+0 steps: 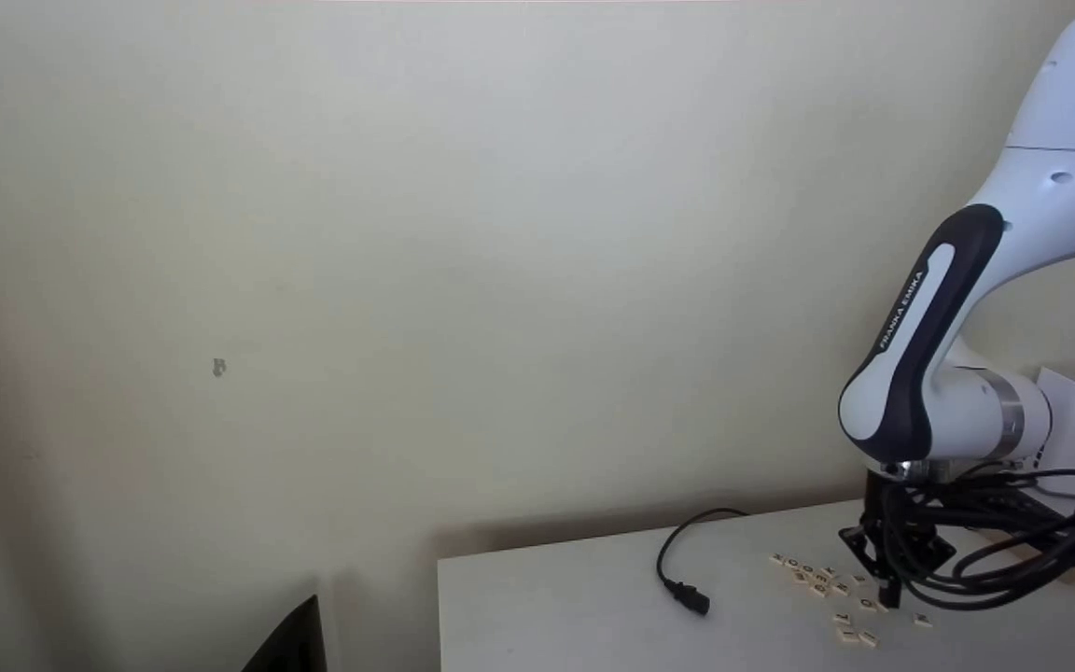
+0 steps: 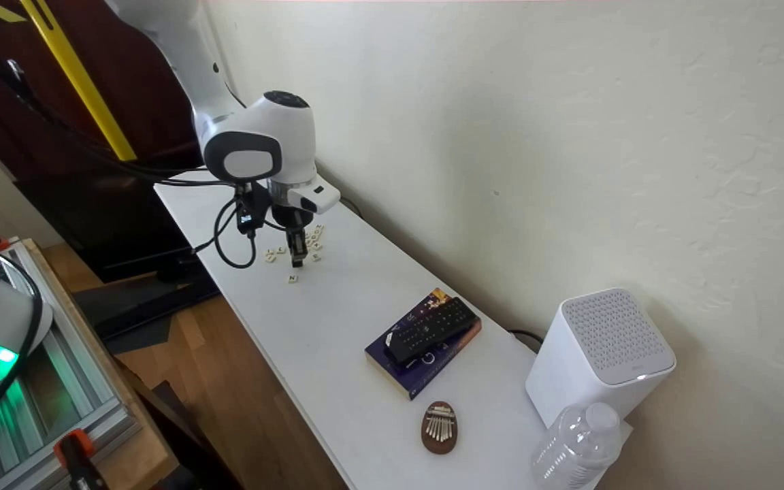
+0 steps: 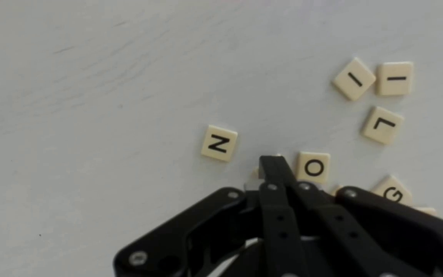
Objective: Arrange the small objects on the table
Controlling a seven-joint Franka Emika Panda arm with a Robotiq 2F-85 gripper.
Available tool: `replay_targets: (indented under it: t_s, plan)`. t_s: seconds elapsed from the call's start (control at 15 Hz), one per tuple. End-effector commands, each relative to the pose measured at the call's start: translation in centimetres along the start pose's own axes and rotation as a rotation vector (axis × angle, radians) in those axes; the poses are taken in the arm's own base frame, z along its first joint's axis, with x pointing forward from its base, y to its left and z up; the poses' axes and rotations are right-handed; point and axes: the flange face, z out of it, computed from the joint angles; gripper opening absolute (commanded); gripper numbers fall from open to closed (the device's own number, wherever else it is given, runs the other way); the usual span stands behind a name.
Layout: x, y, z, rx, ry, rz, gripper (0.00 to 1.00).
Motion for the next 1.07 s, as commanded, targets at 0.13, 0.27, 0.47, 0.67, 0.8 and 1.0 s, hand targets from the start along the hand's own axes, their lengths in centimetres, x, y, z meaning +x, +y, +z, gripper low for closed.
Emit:
replay_targets:
  t_s: [0.13,0.27,0.47,0.67,0.8,1.0]
  plan:
    - [-0.6,0.3,-0.8,0.005,0.007,0.016,0.00]
    - [-0.8,0.1,-1.2,0.019,0.022,0.009,0.00]
    - [-1.3,-0.4,-1.8,0.031,0.048,-0.010,0.00]
    - [-1.4,-0.8,-1.9,0.032,0.058,-0.034,0.00]
    - [-1.4,-1.1,-1.6,0.029,0.054,-0.055,0.00]
    - [-1.3,-1.6,-1.4,0.035,0.055,-0.085,0.00]
